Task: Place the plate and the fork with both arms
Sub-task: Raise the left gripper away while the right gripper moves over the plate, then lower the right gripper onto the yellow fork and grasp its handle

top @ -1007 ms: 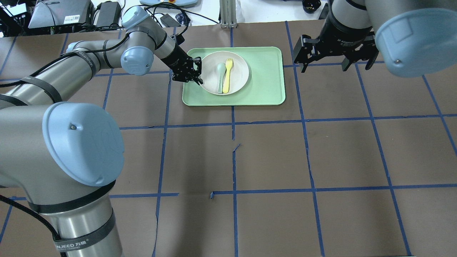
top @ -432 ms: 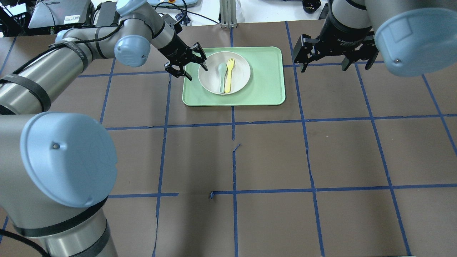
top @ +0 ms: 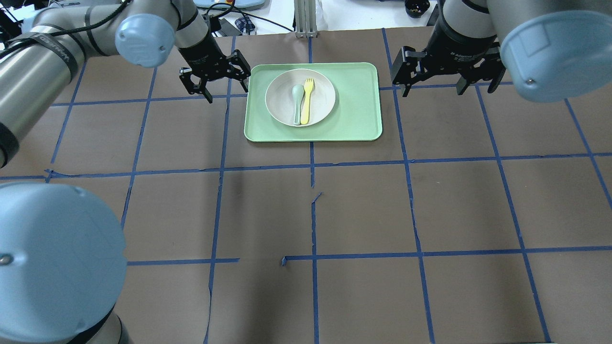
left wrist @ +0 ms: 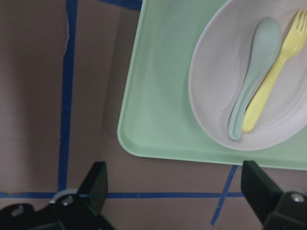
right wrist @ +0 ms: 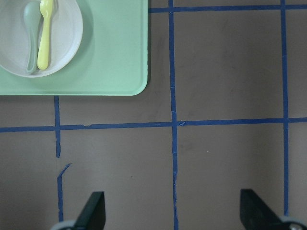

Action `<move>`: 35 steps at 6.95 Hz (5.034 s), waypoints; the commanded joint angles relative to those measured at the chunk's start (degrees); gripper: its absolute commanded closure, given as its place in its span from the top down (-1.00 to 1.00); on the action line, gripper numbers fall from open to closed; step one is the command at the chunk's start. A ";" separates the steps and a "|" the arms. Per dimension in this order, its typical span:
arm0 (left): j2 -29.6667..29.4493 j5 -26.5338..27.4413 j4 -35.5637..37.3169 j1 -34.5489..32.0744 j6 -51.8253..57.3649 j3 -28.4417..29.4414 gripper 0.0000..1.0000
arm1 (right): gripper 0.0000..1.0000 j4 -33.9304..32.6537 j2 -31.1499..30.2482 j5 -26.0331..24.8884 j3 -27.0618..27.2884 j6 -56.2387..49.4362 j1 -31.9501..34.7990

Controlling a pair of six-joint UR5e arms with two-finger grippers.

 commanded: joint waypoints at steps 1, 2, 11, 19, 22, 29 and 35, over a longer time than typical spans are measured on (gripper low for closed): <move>5.53 3.90 -5.52 2.58 4.21 -0.79 1.00 | 1.00 0.41 0.37 -0.08 -0.20 0.00 0.94; 7.91 4.16 -5.99 3.46 8.22 -1.93 1.00 | 1.00 -0.20 1.16 0.44 -0.38 0.00 1.12; 20.06 12.87 -15.49 6.20 13.89 -9.58 1.00 | 0.48 -14.25 37.72 1.15 -21.03 16.52 12.11; 20.59 12.60 -11.88 6.46 14.59 -12.58 1.00 | 0.01 -27.52 45.98 0.62 -21.30 17.23 14.66; 22.42 12.34 -11.79 6.63 14.50 -12.84 1.00 | 0.00 -27.54 46.16 0.01 -20.95 17.58 15.01; 24.10 12.43 -4.43 6.64 14.24 -20.04 1.00 | -0.05 -27.54 46.25 -0.26 -20.68 20.21 15.01; 23.75 12.43 -2.83 6.64 14.50 -21.01 1.00 | -0.16 -27.71 46.17 -0.35 -19.71 23.28 15.01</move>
